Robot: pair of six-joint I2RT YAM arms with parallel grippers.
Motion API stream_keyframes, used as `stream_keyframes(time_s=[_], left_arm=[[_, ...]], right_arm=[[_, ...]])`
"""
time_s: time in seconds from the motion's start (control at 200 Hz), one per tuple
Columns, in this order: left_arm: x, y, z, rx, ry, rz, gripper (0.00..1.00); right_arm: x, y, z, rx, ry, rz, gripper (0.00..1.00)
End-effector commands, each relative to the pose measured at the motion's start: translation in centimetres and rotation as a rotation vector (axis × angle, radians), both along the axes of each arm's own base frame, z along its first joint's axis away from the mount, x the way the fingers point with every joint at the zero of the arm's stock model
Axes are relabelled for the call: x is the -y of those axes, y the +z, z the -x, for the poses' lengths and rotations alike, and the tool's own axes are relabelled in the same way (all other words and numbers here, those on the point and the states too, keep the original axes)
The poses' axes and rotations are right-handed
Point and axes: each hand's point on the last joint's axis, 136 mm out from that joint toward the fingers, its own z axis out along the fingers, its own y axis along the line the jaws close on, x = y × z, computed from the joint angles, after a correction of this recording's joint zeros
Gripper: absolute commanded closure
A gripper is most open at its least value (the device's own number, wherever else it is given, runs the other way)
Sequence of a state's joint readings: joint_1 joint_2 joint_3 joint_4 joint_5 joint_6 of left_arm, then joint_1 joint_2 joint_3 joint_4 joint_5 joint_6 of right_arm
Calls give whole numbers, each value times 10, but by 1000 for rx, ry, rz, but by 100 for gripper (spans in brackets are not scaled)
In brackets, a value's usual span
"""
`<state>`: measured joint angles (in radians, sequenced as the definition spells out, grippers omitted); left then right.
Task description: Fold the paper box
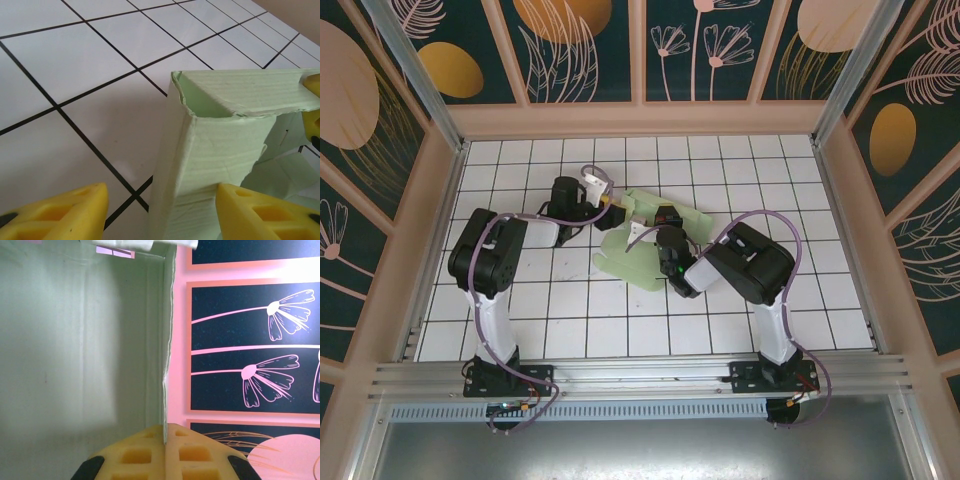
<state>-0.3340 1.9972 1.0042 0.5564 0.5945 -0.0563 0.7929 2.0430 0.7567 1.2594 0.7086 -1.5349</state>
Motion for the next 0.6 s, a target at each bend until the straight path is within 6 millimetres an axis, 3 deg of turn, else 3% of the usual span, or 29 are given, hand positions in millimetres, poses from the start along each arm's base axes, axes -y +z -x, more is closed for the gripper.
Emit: stream_keyframes(time_s=[0.0, 0.596], left_arm=[[9, -2, 0, -7, -29, 11, 42], [10, -7, -4, -30, -17, 20, 45]], right_arm=[[-8, 22, 0, 32, 4, -76, 100], [-24, 9, 10, -144, 53, -146, 100]])
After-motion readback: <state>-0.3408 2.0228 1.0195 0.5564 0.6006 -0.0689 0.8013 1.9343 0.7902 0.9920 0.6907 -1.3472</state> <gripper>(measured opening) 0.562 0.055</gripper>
